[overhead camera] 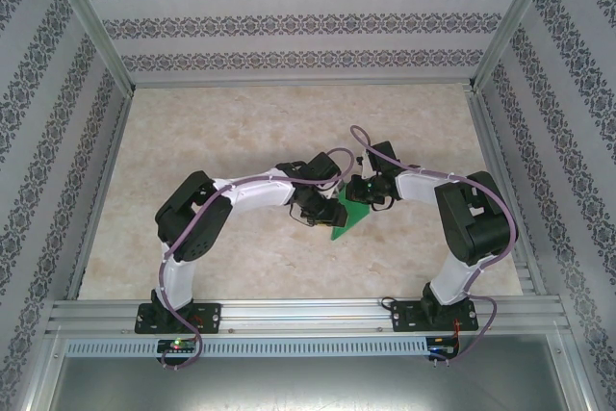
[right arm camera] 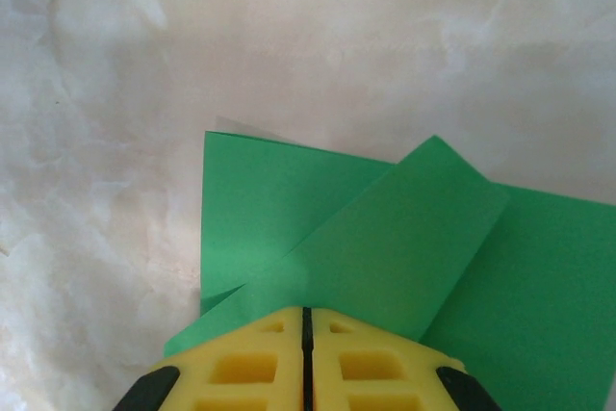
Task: Fold a paper plane with a square sheet of paper (pick it up from the middle)
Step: Fourth fold the wing at the center of the table.
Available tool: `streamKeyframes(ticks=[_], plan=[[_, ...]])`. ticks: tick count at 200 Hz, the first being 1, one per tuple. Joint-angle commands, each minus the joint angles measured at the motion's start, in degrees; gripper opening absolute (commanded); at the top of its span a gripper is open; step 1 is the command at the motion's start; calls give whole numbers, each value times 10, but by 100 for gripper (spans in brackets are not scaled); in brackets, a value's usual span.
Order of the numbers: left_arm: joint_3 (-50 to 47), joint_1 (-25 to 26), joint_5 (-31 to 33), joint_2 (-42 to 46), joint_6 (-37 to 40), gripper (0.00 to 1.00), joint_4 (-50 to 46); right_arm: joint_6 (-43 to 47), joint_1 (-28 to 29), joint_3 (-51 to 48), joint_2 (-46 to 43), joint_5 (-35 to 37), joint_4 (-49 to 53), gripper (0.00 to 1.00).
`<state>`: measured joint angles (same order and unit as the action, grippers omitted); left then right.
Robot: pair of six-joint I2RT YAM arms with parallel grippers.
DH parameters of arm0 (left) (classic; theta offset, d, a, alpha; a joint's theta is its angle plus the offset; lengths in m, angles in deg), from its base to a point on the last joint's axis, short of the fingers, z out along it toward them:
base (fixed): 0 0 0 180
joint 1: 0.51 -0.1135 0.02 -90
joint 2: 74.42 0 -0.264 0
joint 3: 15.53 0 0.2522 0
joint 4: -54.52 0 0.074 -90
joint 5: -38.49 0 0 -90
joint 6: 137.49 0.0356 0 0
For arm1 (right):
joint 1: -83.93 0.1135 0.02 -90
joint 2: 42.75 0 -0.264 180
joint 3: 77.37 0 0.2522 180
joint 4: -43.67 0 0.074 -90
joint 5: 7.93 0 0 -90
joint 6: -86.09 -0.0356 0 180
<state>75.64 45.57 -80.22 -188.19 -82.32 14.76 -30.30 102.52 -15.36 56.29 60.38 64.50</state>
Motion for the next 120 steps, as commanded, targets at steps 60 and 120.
streamKeyframes(ticks=[60,120], plan=[[-2,2,25,-24,3,32,8,0,-6,-24,17,14,24,9],[-1,2,31,-30,15,26,-8,3,-7,-26,17,12,24,9]])
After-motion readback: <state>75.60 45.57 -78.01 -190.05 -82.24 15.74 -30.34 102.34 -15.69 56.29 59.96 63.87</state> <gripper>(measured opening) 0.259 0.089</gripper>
